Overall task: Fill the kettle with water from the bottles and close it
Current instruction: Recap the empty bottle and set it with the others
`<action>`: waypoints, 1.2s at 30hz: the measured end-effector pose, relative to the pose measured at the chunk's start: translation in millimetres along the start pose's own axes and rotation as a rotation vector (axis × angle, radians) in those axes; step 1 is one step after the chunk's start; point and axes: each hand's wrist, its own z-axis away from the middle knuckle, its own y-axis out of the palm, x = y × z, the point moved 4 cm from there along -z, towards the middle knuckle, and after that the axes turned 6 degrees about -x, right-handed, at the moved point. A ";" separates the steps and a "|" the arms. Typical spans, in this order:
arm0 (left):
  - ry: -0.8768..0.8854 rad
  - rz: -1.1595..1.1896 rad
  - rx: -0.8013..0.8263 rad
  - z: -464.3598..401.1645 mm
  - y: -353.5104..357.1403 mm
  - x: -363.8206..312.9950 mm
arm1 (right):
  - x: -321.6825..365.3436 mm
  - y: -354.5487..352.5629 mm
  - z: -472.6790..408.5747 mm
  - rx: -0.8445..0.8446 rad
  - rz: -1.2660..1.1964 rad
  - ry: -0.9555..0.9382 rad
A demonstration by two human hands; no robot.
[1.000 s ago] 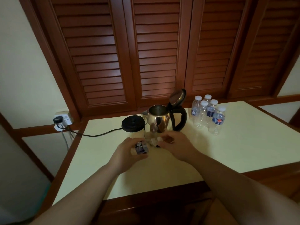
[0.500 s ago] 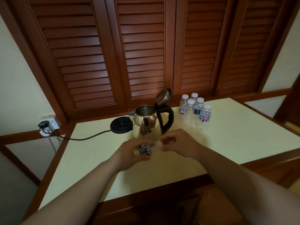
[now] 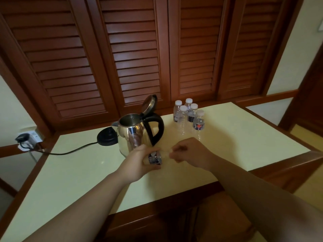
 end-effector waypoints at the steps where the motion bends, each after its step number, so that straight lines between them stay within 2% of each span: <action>1: -0.013 0.020 0.017 -4.4 3.9 -3.6 | -2.5 -7.0 -0.8 0.000 0.011 -0.031; 7: -0.024 0.169 0.042 -28.8 27.9 -30.5 | -21.2 -43.2 -10.0 0.015 0.056 -0.067; 12: -0.035 0.160 0.016 -44.0 41.3 -52.3 | -32.4 -54.2 -13.8 0.002 0.248 0.015; 17: -0.077 0.153 0.026 -58.3 55.7 -58.3 | -47.2 -79.6 -22.5 0.131 0.128 -0.066; 24: -0.125 0.179 0.001 -76.0 80.6 -71.4 | -61.1 -104.2 -31.0 0.042 0.299 -0.067; 27: -0.204 0.252 -0.093 -80.6 82.9 -72.2 | -76.7 -117.6 -33.7 0.021 0.368 -0.077; 30: -0.309 0.382 -0.241 -88.2 80.5 -68.1 | -103.6 -130.0 -34.2 -0.023 0.402 0.004; 32: -0.357 0.440 -0.285 -94.2 83.4 -65.4 | -122.0 -131.2 -32.4 -0.044 0.386 0.035; 36: -0.424 0.481 -0.328 -106.1 96.4 -59.9 | -139.5 -124.4 -32.7 -0.095 0.386 -0.017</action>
